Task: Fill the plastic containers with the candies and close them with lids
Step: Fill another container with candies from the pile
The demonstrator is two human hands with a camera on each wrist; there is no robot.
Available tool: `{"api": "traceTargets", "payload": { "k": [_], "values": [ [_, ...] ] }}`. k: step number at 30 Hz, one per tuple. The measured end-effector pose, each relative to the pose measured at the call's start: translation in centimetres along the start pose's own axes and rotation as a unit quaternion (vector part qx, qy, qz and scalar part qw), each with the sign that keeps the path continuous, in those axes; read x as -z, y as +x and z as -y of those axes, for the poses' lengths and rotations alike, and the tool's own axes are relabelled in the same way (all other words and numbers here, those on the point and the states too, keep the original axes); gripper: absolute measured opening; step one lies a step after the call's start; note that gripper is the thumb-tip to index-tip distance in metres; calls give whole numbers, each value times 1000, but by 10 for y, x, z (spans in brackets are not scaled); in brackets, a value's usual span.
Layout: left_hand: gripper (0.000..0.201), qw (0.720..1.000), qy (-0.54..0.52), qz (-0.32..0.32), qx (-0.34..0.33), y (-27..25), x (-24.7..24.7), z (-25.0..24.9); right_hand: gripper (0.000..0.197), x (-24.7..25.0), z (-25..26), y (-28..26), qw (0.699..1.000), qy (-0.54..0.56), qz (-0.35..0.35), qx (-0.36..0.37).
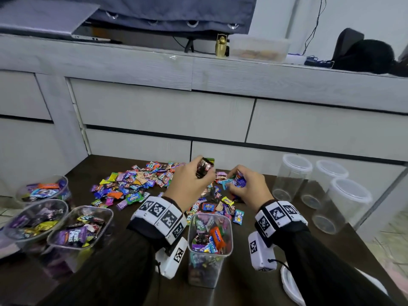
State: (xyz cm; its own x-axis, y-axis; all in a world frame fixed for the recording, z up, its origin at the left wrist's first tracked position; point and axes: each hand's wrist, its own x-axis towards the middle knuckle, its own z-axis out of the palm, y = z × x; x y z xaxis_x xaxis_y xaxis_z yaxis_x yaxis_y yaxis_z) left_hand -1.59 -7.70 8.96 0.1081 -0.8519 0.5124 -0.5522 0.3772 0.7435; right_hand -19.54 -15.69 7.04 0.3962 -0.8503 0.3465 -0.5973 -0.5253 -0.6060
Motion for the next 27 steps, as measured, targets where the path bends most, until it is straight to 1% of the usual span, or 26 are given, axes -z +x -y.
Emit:
{"api": "traceTargets", "payload": {
  "k": [2, 4, 5, 6, 8, 9, 12, 13, 14, 16, 17, 19, 21, 22, 24, 27],
  "values": [
    [23, 1000, -10, 18, -6, -8, -3, -7, 17, 2, 3, -3, 1000, 1, 1, -1],
    [17, 999, -3, 45, 1, -16, -5, -10, 18, 3, 6, -5, 1000, -8, 1, 1],
    [17, 998, 0, 56, 2, -19, -6, -11, 18, 3, 6, -6, 1000, -12, 0, 4],
    [17, 998, -3, 67, -4, -23, -7, -12, 18, 3, 7, -7, 1000, -14, 0, 7],
    [9, 995, -18, 92, -19, -28, -7, -15, 19, 4, 8, -9, 1000, -13, 2, 13],
    [9, 993, -21, 111, -28, -31, -7, -18, 19, 4, 8, -10, 1000, -9, 1, 14],
    [27, 984, -5, 163, -72, -37, -7, -22, 18, 5, 9, -11, 1000, -1, -5, 21],
    [32, 982, 0, 169, -87, -38, -6, -24, 17, 5, 10, -11, 1000, -1, -5, 24],
    [32, 981, -2, 167, -102, -40, -5, -26, 17, 5, 10, -11, 1000, 1, -5, 26],
    [17, 981, -33, 151, -116, -41, -5, -30, 16, 4, 10, -12, 1000, -3, -7, 28],
    [8, 982, -57, 140, -114, -41, -6, -31, 17, 4, 10, -12, 1000, -8, -7, 26],
    [2, 983, -94, 126, -100, -41, -8, -31, 18, 3, 10, -13, 1000, -15, -7, 26],
    [5, 981, -116, 139, -75, -43, -12, -27, 18, 3, 10, -14, 1000, -13, -6, 27],
    [10, 980, -115, 149, -68, -44, -13, -24, 18, 3, 10, -14, 1000, -12, -4, 27],
    [16, 979, -92, 172, -59, -48, -14, -16, 17, 3, 9, -15, 1000, -11, 2, 26],
    [16, 977, -48, 199, -59, -51, -12, -10, 17, 3, 9, -15, 1000, -9, 8, 17]
  ]
}}
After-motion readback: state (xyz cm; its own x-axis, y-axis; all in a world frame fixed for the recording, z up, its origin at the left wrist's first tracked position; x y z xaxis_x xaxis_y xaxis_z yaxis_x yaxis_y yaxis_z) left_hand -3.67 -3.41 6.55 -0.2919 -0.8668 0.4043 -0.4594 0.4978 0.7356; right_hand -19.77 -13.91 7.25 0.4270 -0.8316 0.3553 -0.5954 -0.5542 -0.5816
